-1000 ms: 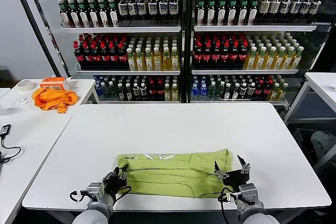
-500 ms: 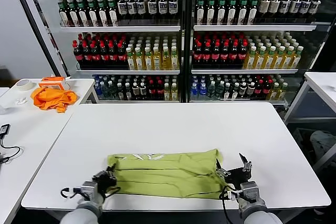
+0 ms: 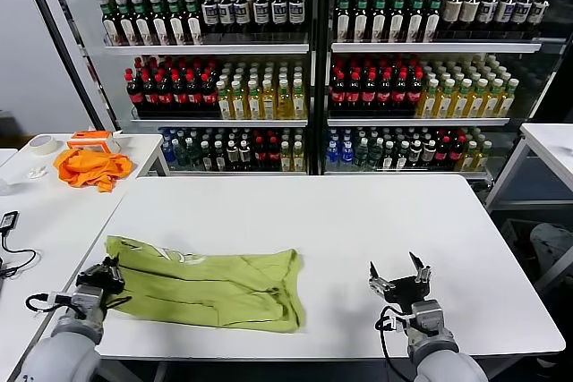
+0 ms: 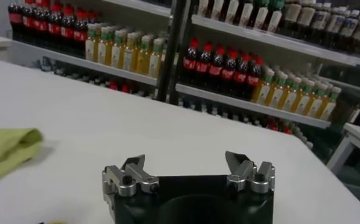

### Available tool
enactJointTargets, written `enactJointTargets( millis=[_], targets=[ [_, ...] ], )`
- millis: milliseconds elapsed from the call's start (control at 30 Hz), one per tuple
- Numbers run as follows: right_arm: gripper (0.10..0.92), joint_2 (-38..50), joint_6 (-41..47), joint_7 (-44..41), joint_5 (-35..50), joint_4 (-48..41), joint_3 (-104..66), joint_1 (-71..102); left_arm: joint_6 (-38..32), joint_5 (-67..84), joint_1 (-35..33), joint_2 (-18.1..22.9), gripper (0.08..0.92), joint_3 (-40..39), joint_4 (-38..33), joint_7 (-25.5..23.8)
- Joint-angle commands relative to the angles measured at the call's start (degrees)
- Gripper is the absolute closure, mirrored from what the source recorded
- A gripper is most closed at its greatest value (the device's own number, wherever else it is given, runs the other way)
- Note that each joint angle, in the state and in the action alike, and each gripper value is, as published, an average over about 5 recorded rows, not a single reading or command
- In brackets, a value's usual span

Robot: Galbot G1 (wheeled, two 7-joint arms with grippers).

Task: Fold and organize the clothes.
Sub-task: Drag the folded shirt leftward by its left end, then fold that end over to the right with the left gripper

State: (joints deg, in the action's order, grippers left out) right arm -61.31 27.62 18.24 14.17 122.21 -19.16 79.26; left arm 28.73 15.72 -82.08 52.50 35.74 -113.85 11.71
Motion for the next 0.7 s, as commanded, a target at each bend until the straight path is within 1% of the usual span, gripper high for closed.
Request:
enactJointTargets(
  millis=[33,133,267,433,700],
  targets=[
    [0.203,-0.05,-0.07,0.08,0.03,-0.37,-0.61,-1.76,4.38,21.12,0.95,3.87,0.897,-7.33,-12.7,-4.52],
    [0.203,-0.39,-0.46,0.17,-0.18,-0.07,-0.87,-1.63,4.31,23.71,2.24,6.94,0.897,-12.33,-13.28,-5.81],
    [0.203,-0.56,-0.53,0.22,-0.22,0.04,-1.29,-1.36,4.16,23.55,3.73,10.19,0.897,-16.61,-12.86,-6.88],
    [0.203,-0.75,-0.44,0.18,-0.25,0.13,-1.24,-1.26,3.85,22.67,6.26,11.44,0.897,-19.47,-9.71,-7.73],
    [0.203,-1.29,-0.39,0.21,-0.51,0.37,-1.27,-0.75,4.14,20.66,9.81,13.4,0.897,-22.3,-5.92,-6.39]
  ],
)
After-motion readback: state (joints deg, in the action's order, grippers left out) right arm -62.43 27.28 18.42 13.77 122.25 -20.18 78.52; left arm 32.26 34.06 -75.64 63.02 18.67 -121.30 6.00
